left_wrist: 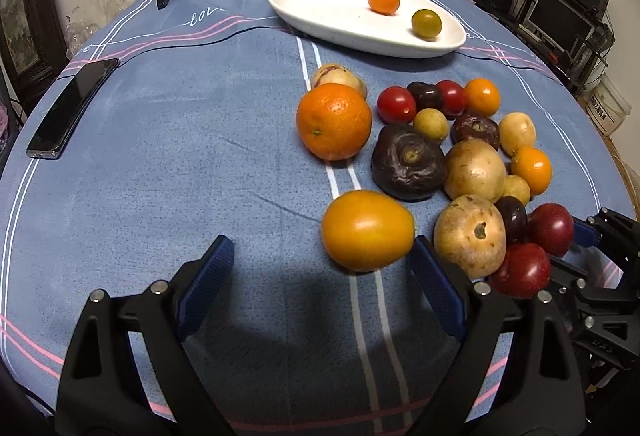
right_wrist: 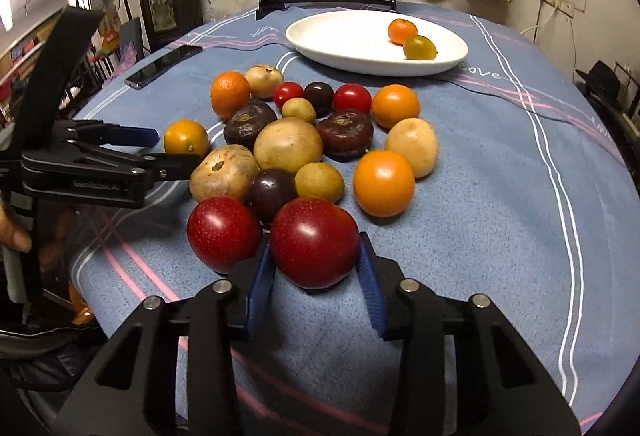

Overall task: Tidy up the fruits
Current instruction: 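Grasp the orange tomato with the left tool while the right tool grasps a red apple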

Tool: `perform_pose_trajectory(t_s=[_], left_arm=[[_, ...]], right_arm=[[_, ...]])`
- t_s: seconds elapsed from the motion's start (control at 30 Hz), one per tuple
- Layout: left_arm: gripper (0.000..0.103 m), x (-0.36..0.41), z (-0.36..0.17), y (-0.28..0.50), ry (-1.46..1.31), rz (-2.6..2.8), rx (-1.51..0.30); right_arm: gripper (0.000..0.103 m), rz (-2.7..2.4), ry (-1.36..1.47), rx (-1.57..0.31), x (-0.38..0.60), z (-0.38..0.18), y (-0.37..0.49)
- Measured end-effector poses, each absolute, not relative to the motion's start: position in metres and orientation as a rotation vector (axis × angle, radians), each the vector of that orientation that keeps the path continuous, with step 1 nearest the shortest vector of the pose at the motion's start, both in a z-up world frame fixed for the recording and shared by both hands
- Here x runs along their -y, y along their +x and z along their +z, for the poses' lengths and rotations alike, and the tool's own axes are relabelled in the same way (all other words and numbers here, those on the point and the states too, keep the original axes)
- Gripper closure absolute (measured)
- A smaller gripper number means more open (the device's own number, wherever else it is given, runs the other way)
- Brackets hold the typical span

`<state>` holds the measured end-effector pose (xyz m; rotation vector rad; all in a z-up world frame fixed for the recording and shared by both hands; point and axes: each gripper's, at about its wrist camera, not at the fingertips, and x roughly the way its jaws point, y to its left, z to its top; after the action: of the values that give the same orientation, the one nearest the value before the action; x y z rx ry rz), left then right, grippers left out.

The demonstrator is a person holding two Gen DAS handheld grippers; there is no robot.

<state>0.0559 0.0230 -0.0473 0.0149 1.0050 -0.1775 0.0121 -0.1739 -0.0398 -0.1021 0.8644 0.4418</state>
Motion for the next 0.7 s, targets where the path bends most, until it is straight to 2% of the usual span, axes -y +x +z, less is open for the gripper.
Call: perform_pose_trajectory(t_s=[0.3,0.33,0.4,0.47,0.7], left_arm=[[0.013,-0.015,-0.049,0.063,0.059,-0.147,-0.99],[0.016,-0.015,-0.049,0.063,0.06,-0.142,-0.978],[0.03,-0.012,-0.047,0.059,0.08,-0.15,-0.948],[0.061,-0.005,-0.043,0.056,0.104,-0.184,-0.93],[0.062,-0.008,-0.04,0.055,0.082,-0.195,-0.955]], right_arm=[[0.061,0.428,-0.02,-0.851,0.198,-0.036,0.005],[0.061,0.43,-0.017,-0.851,0.199,-0.037,0.004],[0.061,0.432,-0.012,-0.85,0.202,-0.037,0.002],[0.061,0.434,-0.005,-0.846,0.204,-0.037,0.001],[0.061,0.42,0.016,-0.839,0.211,-0.034,0.002]])
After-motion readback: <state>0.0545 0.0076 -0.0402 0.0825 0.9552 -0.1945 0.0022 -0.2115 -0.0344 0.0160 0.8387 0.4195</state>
